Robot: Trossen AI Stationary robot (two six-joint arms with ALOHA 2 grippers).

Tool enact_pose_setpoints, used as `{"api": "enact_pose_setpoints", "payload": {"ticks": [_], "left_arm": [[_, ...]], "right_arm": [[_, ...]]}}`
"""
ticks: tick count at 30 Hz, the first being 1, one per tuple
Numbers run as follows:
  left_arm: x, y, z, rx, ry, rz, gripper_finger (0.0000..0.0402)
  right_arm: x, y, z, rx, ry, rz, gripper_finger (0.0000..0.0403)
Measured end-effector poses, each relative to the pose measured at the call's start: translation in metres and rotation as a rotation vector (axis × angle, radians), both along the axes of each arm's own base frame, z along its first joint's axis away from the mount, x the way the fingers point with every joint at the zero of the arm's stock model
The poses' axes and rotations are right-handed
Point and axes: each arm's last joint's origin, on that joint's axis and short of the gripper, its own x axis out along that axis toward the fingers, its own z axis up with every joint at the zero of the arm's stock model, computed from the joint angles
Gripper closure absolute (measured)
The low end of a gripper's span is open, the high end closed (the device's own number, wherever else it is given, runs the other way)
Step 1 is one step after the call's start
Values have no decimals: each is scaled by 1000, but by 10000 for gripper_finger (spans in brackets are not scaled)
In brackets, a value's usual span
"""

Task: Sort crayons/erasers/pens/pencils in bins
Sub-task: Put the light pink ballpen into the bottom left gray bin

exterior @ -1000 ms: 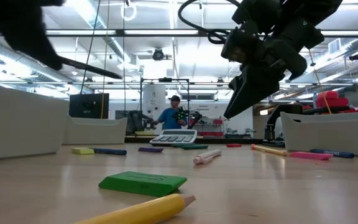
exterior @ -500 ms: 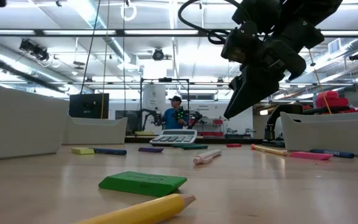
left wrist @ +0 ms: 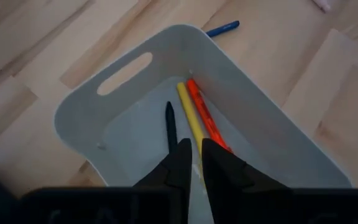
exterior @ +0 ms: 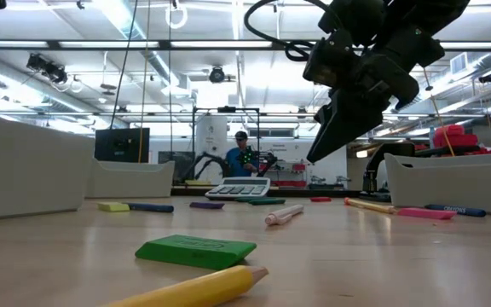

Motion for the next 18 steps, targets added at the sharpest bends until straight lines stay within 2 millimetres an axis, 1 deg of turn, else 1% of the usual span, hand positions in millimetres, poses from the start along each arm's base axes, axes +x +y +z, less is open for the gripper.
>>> {"api": "enact_pose_setpoints", "payload": {"ticks": [4,11,14,18], "left_arm": [[8,7,0,40,22,-2,331],[28,24,0,116,72,11,292],[36,31,0,154,98,-12,286],[47,42,0,184,119,-9,287]], "right_arm": [[3,0,2,4,-36,-1,295],[8,1,8,63,-109,-51,295],[7,3,7,49,-98,10,295],[4,13,5,-32,-87,147,295]]}}
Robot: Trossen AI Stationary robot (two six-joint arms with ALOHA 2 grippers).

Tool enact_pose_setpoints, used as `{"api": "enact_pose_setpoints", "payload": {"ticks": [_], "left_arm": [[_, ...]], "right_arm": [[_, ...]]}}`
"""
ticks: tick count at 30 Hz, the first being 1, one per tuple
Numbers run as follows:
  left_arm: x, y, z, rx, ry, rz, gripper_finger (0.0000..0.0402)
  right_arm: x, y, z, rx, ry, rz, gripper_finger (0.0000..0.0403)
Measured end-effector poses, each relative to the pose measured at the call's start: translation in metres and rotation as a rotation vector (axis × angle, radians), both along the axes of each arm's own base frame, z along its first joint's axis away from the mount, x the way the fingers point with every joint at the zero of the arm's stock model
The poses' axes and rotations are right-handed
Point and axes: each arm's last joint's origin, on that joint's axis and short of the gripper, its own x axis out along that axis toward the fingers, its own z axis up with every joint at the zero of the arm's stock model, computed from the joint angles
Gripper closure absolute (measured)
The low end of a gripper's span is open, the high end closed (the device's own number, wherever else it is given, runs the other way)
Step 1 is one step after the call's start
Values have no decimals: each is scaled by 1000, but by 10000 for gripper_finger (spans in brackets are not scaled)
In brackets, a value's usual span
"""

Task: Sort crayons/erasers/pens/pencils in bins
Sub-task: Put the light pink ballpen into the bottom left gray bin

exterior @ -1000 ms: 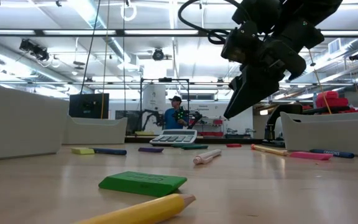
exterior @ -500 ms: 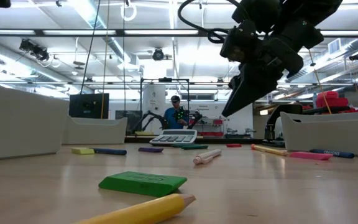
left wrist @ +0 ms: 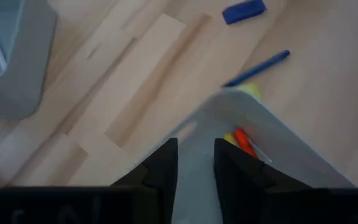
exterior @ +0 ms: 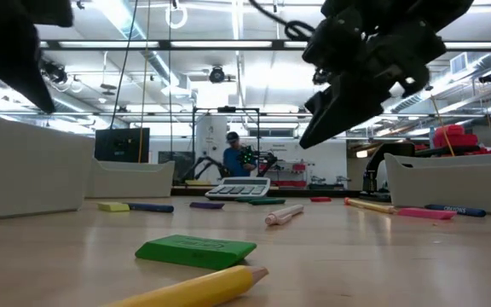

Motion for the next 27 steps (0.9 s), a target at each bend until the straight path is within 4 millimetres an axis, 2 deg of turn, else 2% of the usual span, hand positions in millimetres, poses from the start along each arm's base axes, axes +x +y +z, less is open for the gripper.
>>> {"api": "enact_pose_setpoints", "payload": {"ticks": [6,10,14,20,27], "left_arm": [[22,22,1,-17,-57,110,298],[44,34,6,14,-109,23,303],[68,48,16,80,-199,-68,305],[90,68,32,265,-276,-210,304],[95,70,36,316,-299,-249,311]], "right_arm": [[4,10,6,-57,-66,91,295],[16,5,24,23,-88,29,296],[31,9,29,7,-23,93,297],[56,27,6,-33,150,219,297],[72,43,-18,-133,266,327,297]]}}
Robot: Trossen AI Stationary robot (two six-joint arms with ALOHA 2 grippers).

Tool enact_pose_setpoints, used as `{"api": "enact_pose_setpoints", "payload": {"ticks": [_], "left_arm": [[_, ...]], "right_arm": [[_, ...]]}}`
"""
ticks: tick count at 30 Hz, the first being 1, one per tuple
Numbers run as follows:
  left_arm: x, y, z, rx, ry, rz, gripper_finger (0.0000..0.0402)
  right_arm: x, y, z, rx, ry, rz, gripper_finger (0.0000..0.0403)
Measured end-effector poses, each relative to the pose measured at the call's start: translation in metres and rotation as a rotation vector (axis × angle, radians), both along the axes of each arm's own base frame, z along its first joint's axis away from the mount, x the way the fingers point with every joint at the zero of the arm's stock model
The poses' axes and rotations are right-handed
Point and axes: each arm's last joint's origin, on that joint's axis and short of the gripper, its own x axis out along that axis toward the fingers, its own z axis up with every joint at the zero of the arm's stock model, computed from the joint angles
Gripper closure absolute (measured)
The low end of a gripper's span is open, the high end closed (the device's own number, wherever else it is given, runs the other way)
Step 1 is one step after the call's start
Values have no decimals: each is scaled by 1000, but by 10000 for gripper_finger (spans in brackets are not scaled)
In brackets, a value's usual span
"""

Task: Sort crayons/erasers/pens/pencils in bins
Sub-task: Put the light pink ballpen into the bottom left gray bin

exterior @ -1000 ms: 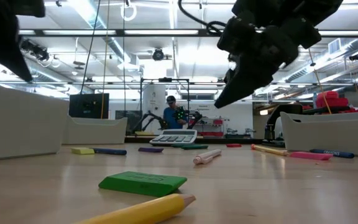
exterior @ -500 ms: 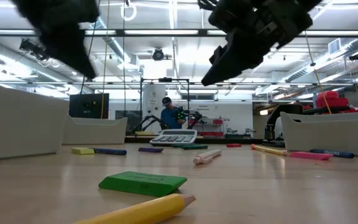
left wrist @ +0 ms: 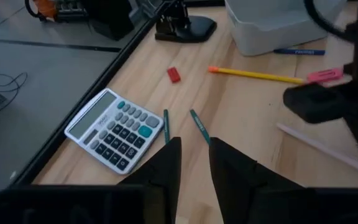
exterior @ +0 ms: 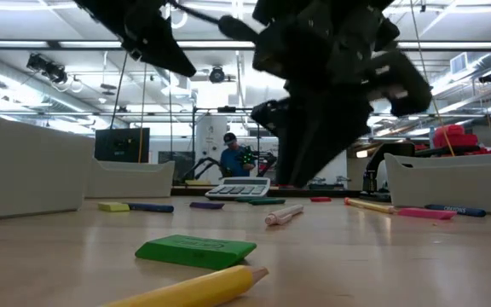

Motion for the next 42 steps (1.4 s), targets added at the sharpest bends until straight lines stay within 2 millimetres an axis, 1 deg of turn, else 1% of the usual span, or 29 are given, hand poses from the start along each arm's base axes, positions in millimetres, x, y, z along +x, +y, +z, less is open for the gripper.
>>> {"api": "enact_pose_setpoints", "payload": {"ticks": [4,12,17,23,28,30,34,39,42], "left_arm": [[1,-6,-8,-8,31,-20,315],[8,-19,-23,-35,55,-28,315],[12,-21,-30,-29,82,-32,322],[13,-21,-31,-30,76,-29,328],[15,-22,-32,-35,74,-29,325],[15,-22,-32,-39,72,-33,323],[18,-23,-33,-19,75,-53,324],[23,-26,-35,27,73,-93,334],[23,-27,-36,52,92,-115,338]], "right_arm": [[4,-4,-8,-72,4,15,297],[5,-24,-23,-86,68,57,301],[5,-29,-24,-94,71,84,324],[6,-30,-23,-96,68,85,364],[4,-31,-19,-110,63,71,374],[1,-32,-10,-113,59,58,375],[-5,-36,24,-87,-28,21,382],[-16,-39,67,-43,-144,-7,389],[-20,-41,79,-18,-175,-25,393]]}}
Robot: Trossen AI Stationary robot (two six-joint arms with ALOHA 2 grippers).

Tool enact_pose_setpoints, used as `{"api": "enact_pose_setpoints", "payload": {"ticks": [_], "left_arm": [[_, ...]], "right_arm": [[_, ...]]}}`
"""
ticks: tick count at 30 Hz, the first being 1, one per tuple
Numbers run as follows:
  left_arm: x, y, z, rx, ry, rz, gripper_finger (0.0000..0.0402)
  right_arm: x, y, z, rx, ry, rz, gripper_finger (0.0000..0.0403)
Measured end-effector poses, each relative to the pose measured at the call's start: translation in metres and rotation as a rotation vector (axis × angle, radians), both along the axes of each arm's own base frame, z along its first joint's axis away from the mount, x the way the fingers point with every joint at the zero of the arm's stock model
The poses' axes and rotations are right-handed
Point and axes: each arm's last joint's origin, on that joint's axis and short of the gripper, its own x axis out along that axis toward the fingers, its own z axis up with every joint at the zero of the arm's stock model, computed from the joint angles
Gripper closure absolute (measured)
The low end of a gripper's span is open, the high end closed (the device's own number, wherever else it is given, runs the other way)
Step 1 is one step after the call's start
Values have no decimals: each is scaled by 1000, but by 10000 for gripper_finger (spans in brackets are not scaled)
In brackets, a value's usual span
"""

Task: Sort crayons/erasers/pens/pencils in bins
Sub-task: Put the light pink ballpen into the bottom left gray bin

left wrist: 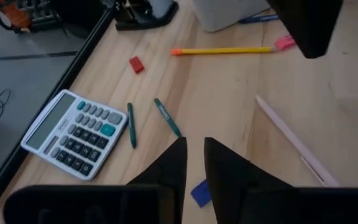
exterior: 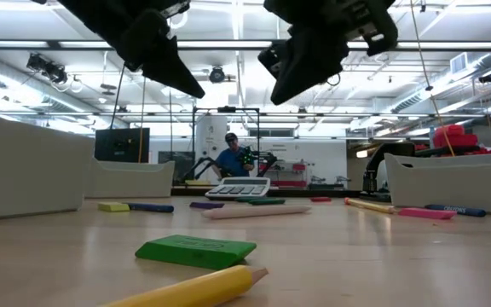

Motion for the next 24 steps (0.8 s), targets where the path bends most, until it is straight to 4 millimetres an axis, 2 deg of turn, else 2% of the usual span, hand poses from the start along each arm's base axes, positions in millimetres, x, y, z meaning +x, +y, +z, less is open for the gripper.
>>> {"api": "enact_pose_setpoints", "payload": {"ticks": [4,7,12,16,20,24], "left_arm": [[0,-1,0,-1,0,-3,342],[0,-1,0,-28,-16,12,339],[5,-1,-8,-190,-31,30,325],[14,4,-25,-321,19,46,307],[28,10,-44,-419,56,11,287],[47,14,-55,-509,-18,-66,277]], "right_arm": [[-1,-2,0,9,16,-25,391],[0,-4,-12,-12,56,-3,384],[-5,-11,-31,-8,92,-18,379],[-13,-17,-42,36,128,-101,378],[-23,-16,-61,85,176,-178,378],[-32,-12,-78,103,180,-193,378]]}}
